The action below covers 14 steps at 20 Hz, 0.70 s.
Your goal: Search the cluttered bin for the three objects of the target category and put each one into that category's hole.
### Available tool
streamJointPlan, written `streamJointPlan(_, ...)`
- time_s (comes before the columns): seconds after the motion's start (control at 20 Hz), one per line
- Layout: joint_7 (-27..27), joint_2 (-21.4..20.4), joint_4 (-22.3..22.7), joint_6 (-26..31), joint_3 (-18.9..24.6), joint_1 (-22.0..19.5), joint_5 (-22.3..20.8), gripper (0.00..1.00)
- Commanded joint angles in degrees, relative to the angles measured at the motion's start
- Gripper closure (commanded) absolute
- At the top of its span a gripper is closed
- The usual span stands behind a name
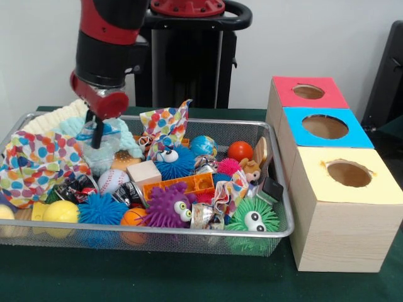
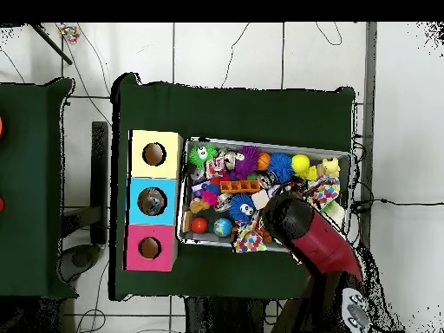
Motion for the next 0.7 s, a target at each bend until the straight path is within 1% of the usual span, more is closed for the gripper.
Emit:
streamJointPlan(0.05, 11.0, -2.1, -5.3, 13.8, 1.5, 5.2, -0.1, 1.0)
streamJointPlan(0.25, 10.0, -2.4, -5.7, 15.8, 1.6, 6.8, -0.9, 1.0)
streamJointPlan(0.45, 8.5, -2.0, -5.7, 15.4, 3.4, 7.3, -1.1, 1.0)
streamJointPlan(0.7, 10.4, -1.9, -4.9, 15.3, 3.5, 9.6, -0.2, 1.0)
